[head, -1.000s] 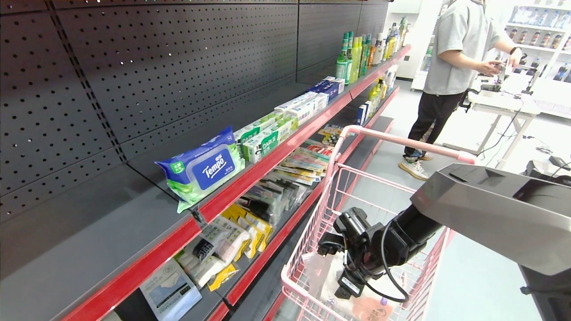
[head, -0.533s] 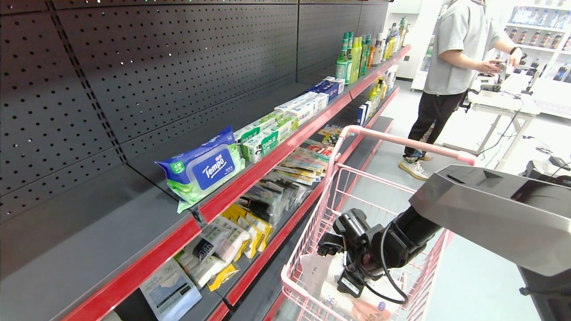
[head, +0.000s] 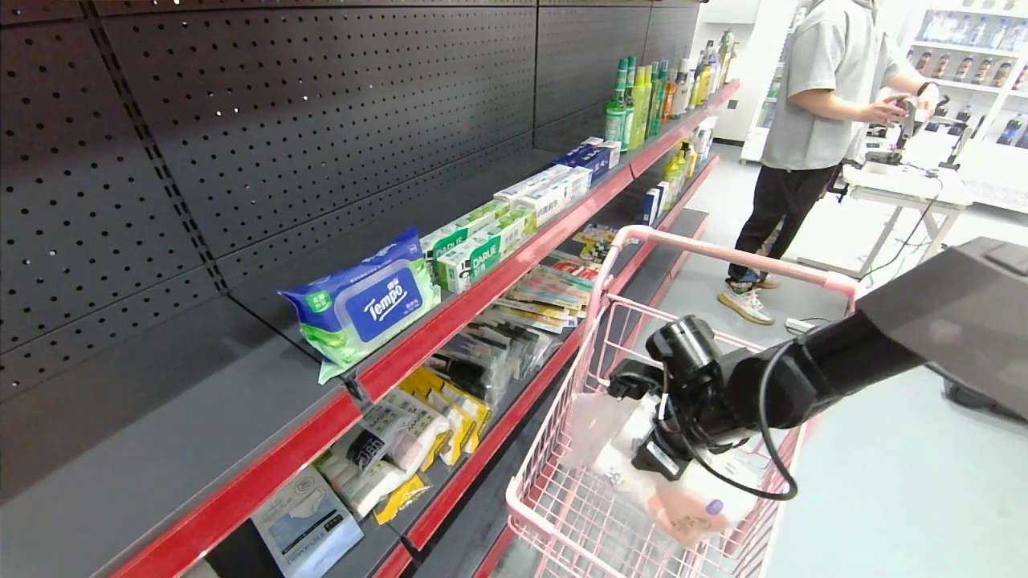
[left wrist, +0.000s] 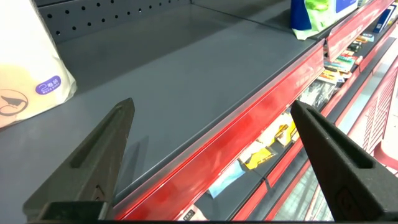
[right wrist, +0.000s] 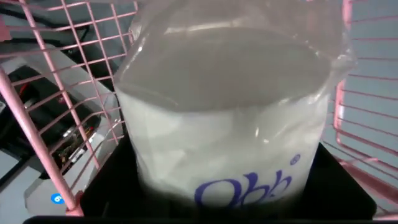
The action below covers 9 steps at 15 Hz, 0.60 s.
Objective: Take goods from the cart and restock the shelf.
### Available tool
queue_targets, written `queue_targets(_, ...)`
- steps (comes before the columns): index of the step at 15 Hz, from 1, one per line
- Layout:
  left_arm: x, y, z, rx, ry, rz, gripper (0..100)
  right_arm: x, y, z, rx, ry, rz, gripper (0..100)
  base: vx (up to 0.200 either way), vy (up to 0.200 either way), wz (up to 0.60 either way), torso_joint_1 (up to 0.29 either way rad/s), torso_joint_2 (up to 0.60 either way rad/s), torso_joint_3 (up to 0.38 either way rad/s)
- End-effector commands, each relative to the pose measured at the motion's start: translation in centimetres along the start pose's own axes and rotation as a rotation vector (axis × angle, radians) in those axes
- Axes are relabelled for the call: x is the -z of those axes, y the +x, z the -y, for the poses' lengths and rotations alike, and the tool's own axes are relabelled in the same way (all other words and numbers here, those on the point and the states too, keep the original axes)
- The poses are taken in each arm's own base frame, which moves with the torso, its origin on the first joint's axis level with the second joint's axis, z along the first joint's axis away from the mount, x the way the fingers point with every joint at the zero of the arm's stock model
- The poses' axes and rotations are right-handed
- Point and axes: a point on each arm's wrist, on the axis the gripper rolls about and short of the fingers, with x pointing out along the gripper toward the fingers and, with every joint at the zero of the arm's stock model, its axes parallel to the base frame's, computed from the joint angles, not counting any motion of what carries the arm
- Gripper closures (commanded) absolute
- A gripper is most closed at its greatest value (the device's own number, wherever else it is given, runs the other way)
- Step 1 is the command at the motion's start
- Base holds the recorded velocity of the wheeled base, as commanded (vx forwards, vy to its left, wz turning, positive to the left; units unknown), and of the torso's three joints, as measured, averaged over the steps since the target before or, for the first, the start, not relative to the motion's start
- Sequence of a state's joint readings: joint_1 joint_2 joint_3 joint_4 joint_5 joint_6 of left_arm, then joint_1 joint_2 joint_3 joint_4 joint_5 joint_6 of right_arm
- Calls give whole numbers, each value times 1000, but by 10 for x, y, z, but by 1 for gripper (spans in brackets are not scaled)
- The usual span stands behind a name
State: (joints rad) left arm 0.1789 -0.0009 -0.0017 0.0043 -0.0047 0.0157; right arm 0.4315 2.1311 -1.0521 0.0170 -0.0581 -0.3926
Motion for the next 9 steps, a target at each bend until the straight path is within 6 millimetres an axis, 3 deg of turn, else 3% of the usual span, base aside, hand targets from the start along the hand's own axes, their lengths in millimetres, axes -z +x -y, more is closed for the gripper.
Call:
queue_targets(1,0,0,0,-1,0,-1,0,0,-66,22,75,50,113,100,0,0,0,0,0,0)
queue_targets(3,0,0,0,1,0,-1,0,2,-119,29,142,91,239,100,0,0,0,0,0,0)
queue_targets(5,0,0,0,4,0,-1,0,9,-155,27,180,103,324,100,0,0,0,0,0,0)
queue_targets(7,0,0,0,4,0,-1,0,22,-184,23,214,138,389,100,0,0,0,0,0,0)
queue_targets(9,0,0,0,4,0,-1,0,32,-199,26,249,167,420,100,0,0,0,0,0,0)
